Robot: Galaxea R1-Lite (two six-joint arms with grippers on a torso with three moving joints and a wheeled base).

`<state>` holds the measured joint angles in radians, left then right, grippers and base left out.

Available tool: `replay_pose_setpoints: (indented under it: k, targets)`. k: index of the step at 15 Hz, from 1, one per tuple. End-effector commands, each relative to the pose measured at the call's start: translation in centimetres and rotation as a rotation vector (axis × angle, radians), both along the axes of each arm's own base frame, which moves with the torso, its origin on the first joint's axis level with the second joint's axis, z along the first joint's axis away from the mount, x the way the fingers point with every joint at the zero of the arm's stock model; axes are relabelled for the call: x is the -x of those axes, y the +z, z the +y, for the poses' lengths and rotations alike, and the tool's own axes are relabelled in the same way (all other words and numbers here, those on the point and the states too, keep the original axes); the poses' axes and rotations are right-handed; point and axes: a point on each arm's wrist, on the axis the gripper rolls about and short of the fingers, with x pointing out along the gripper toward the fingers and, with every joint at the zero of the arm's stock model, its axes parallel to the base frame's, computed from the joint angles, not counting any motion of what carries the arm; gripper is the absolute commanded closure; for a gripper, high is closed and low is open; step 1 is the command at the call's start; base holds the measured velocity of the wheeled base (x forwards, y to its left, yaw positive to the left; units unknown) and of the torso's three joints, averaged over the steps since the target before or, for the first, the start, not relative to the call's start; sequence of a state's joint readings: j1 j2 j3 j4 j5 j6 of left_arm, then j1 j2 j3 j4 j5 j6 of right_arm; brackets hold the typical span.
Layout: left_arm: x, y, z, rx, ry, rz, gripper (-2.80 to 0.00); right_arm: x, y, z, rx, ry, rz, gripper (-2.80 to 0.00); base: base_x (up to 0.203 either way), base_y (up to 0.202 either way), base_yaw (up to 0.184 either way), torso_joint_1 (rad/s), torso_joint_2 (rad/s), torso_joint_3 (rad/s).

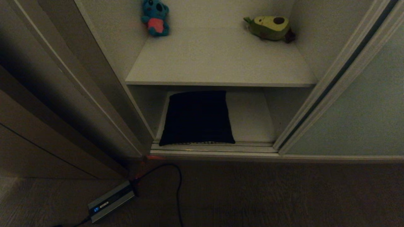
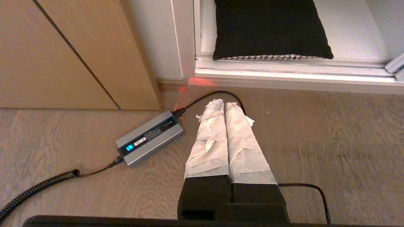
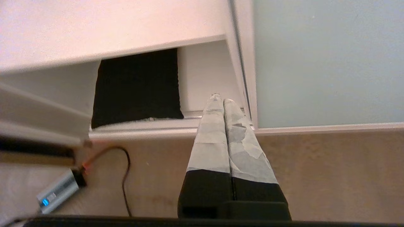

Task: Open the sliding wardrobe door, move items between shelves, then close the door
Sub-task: Close the door

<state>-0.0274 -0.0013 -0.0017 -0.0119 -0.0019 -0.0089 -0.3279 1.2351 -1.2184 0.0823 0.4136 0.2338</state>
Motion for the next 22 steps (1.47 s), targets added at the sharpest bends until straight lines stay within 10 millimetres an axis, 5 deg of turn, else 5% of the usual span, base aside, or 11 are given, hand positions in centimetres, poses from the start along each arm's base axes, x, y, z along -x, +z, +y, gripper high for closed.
replay_pose_setpoints:
  k: [1, 13, 22]
  targets:
    - [0.0, 0.0, 0.0, 0.0, 0.0, -0.002, 0.0, -2.7, -1.0, -0.9, -0.042, 0.004, 0.042, 0.0, 0.0, 0.0, 0.0, 0.0, 0.0, 0.0]
    - [0.0, 0.0, 0.0, 0.0, 0.0, -0.002, 0.0, -9.5, -2.0, -2.7, -0.076, 0.01, 0.086, 0.0, 0.0, 0.0, 0.0, 0.0, 0.0, 0.0]
    - [0.0, 0.0, 0.0, 0.0, -0.001, -0.002, 0.0, -12.2, -3.4, -3.3, -0.077, 0.004, 0.092, 0.0, 0.0, 0.0, 0.0, 0.0, 0.0, 0.0]
